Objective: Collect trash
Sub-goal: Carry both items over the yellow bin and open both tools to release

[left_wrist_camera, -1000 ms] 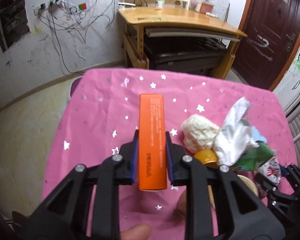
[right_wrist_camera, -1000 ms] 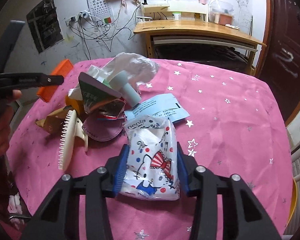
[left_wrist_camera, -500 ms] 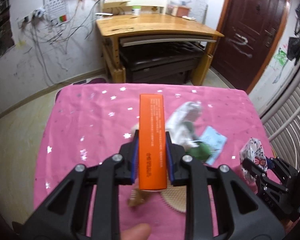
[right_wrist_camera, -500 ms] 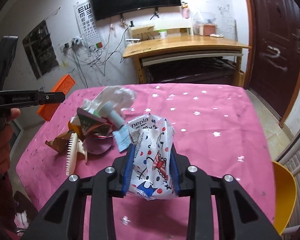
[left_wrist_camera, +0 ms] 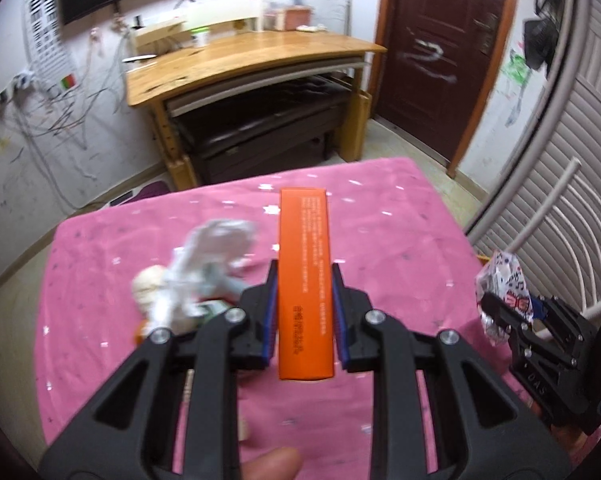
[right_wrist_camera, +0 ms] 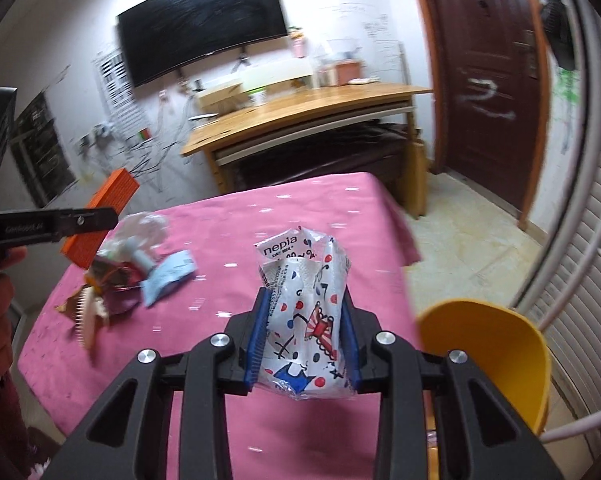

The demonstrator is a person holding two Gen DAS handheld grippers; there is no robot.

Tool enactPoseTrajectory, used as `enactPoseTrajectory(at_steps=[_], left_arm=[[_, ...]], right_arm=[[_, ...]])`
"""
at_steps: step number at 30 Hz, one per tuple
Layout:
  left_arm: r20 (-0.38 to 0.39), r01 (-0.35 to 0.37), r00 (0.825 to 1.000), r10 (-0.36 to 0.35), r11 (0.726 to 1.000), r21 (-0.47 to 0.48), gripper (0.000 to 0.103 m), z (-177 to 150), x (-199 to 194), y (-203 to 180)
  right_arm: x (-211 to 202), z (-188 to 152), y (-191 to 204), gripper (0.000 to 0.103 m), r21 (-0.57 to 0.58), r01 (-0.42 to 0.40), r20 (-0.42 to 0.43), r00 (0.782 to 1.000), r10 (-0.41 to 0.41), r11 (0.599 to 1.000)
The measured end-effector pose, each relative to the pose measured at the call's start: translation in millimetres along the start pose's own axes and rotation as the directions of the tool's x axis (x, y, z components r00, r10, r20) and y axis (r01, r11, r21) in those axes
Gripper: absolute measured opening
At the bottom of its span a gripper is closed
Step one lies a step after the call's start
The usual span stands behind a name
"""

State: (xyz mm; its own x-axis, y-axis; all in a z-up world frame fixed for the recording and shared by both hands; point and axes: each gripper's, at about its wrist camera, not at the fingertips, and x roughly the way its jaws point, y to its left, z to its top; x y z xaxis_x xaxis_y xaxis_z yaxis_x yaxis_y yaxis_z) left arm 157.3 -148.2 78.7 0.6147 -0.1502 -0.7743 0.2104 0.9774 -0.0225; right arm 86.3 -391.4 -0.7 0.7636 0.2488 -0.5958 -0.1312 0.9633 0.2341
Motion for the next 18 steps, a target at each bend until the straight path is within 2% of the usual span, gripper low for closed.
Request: enactPoseTrajectory(at_steps=[8,12,18], left_arm=[[-0.055,0.116,0.992,-0.111,0.989,0.095,0.022,7,23,-80],[-0.087,0.157,0.985,-0.147,0.979,0.132,0.022,9,34,-117],[-0.138,0.198,0.975,-0.173,0.962,0.188,0.022,7,51,-167]], right_arm=[[-11,-17,-75,0.027,0.127,0.097,0.020,0.995,-0.101,0.987],[-13,-28,-113,0.027,0.213,0.107,0.023,0.993,-0.114,0.971],[-6,-43,-145,0.027,0.278,0.125,-0.003,0.992,-0.129,0.953]])
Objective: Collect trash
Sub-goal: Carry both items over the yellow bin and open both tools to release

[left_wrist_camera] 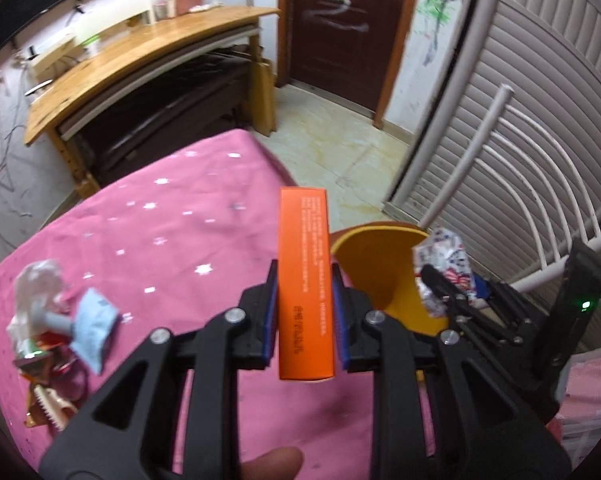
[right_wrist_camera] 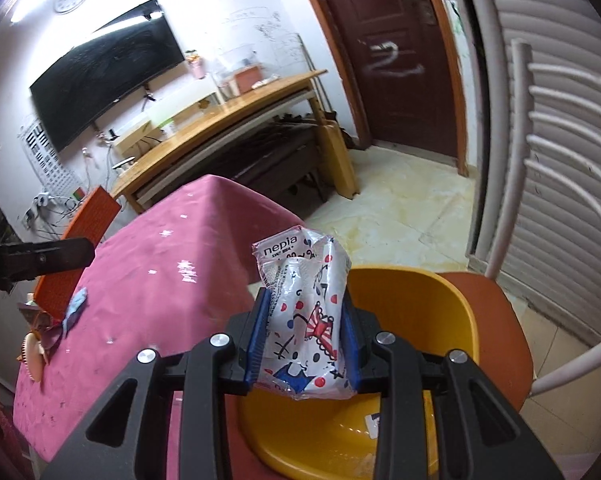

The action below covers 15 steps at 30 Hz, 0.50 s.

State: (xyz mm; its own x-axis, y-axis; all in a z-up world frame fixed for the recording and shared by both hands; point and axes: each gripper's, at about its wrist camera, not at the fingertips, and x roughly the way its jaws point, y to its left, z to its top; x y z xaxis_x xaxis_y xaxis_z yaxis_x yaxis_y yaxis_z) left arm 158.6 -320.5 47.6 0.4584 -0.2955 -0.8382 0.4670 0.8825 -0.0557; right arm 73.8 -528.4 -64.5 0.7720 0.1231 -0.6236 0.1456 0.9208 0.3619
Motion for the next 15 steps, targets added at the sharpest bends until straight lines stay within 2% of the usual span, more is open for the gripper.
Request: enactPoseTrajectory(at_steps=[8,12,15], left_arm=[[-0.073,0.071,0.995,-0.068,0.996,0.045,0.022,10,39,-48],[-0.104,0.106,0.989,-0.101,0.993,0.044,0.022,13,52,-58],[-0.104,0.119,0.988,-0.114,0.992,0.046,0.038,15,54,-60]], right_arm=[[14,-4,-25,0.028,0.056,0.025,-0.048,0.999,-0.022,0.998],[17,-6,-33,0.033,0.081,0.049,-0.059,0.997,-0.044,0.995],[18,-6,-35,0.037,0.091,0.059,-0.062,0.997,-0.053,0.994]])
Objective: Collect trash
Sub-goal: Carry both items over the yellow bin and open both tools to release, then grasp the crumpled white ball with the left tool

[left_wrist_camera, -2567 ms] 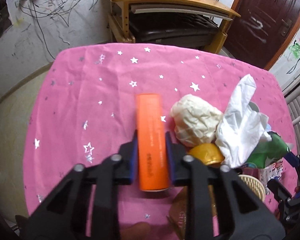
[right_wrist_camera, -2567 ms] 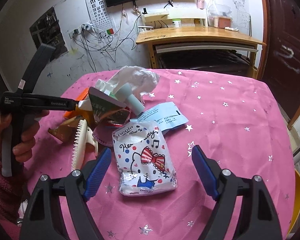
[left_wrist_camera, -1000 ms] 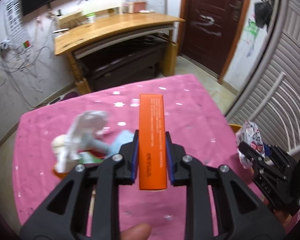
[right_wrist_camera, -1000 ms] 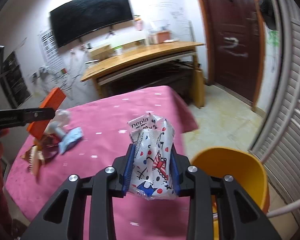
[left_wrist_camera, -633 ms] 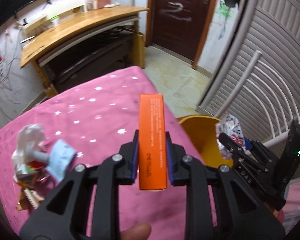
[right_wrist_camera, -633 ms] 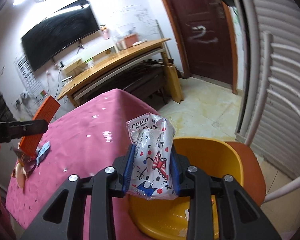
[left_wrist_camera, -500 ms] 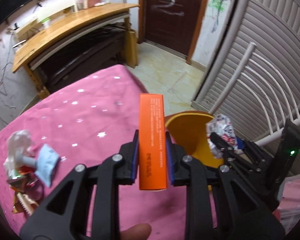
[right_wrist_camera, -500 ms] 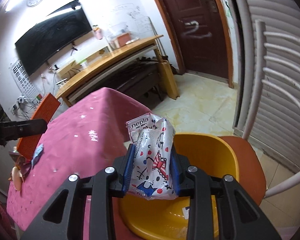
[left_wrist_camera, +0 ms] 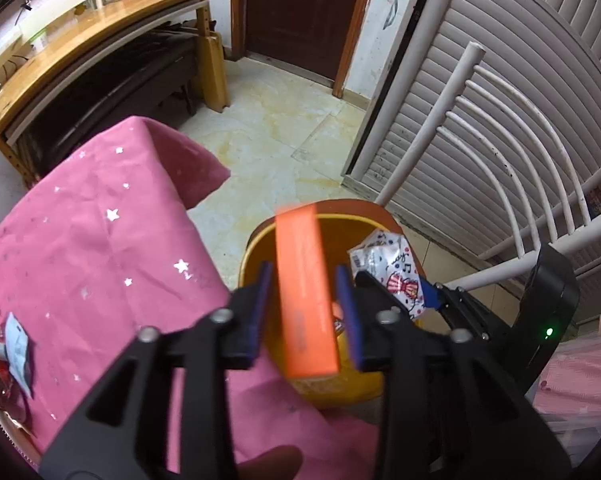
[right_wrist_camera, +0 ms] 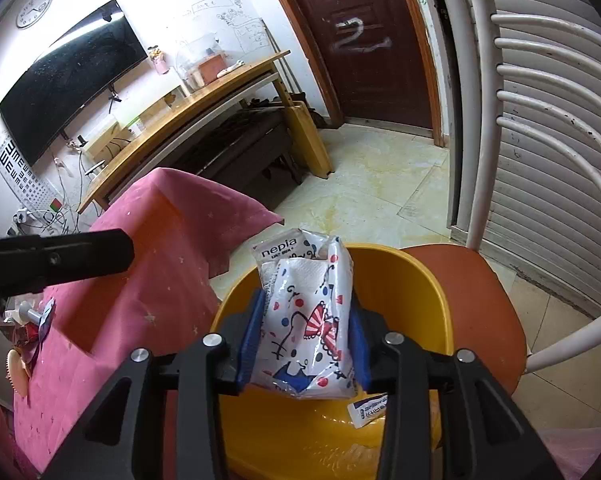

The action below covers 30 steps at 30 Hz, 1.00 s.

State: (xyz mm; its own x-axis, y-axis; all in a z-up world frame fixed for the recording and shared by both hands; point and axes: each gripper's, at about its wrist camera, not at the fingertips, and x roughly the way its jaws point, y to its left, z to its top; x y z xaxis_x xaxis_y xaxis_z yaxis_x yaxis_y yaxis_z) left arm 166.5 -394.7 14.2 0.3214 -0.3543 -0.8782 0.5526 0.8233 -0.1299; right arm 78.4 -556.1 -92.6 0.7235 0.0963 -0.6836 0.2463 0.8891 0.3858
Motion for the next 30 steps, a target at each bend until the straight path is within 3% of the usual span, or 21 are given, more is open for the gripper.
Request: enactPoseTrajectory(at_steps=[2,7,13,22,30], left_arm=[[0.004,0.000,1.000,0.000,1.000,-0.004,0.044,0,-1,0],[0.016,-0.009,1.000,0.009,1.000,-0.022,0.044,-4,-11,6],[0.083,-0.018,0.996,0.023,0.998,-0.055,0.044,-14,-44,24],[0.172,-0.048,0.983,0.069,0.991,-0.124,0.044,-37,-95,70],[0.244,-0.110,0.955,0.171,0.963,-0.245,0.047,-69,-144,137]], right_arm=[[0,-1,0,0.041,0.008,0.003,-0.002,1.000,-0.003,1.000],[-1,-2,3,0.044,-0.001,-0.002,0.005,1.000,0.002,1.000],[-8,-1,14,0.046,-0.018,-0.042,0.022,0.999,0.042,0.999],[-30,-1,68,0.052,-0.150,-0.092,0.065,0.993,0.103,0.984],[-34,3,124,0.056,-0.253,-0.124,0.050,0.989,0.141,0.960]])
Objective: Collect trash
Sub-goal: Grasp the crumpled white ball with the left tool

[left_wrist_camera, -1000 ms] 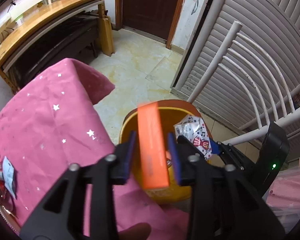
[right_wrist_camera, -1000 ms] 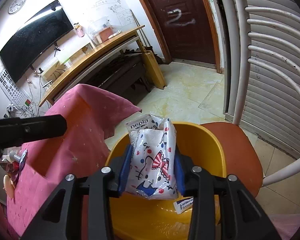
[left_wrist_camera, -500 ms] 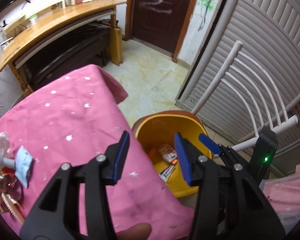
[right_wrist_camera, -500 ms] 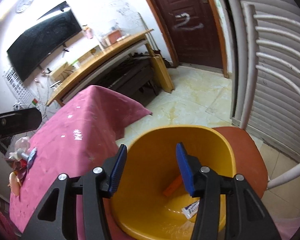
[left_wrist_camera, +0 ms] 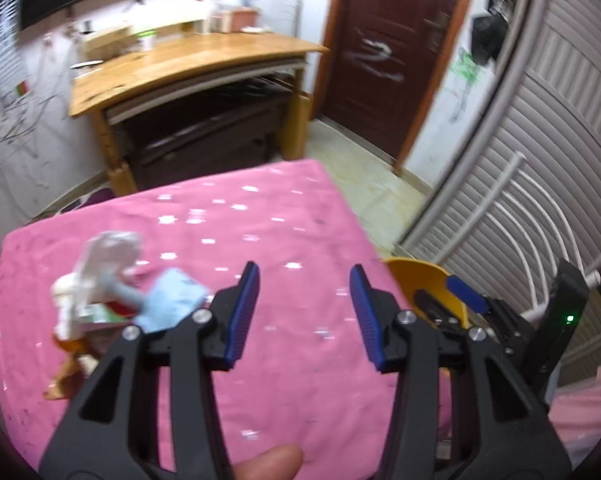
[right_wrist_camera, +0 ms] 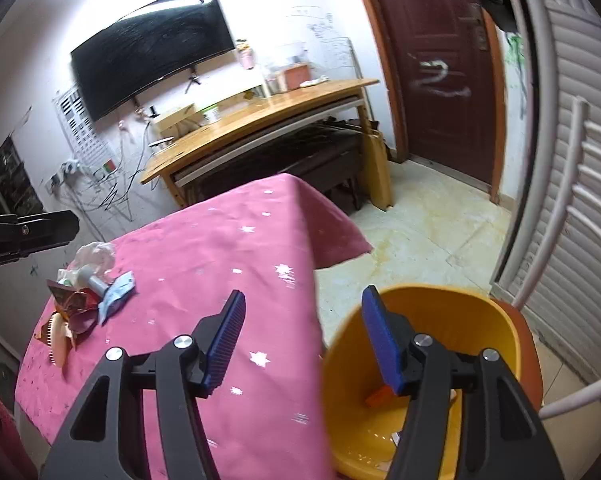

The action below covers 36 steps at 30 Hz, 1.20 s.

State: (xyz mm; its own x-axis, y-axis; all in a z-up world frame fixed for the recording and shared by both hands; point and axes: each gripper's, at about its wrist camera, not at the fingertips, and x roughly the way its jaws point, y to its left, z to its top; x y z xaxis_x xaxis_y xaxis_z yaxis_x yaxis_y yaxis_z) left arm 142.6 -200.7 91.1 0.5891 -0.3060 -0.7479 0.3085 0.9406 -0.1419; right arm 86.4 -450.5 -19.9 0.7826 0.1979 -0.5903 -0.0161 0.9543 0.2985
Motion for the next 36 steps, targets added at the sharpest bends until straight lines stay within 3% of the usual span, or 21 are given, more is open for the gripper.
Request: enactPoseTrajectory(at_steps=[12,23,36], left_arm=[[0.006,-0.144,0.989,0.145,0.985,-0.096,0.050,-1,-19,104],[-0.058,-0.122,0.992,0.113,0.973,-0.195,0.051,6,2,175],[-0.097,-0.142,0.988,0.120,0.955,-0.260,0.051,-7,11,227]], right_arm=[[24,6,85,0.058,-0.127,-0.070,-0.041,0.997,0.065,0.990],[49,3,139,0.059,-0.217,-0.090,-0.094,0.993,0.071,0.972],[85,3,184,0.059,-0.275,-0.146,-0.156,0.982,0.105,0.950]])
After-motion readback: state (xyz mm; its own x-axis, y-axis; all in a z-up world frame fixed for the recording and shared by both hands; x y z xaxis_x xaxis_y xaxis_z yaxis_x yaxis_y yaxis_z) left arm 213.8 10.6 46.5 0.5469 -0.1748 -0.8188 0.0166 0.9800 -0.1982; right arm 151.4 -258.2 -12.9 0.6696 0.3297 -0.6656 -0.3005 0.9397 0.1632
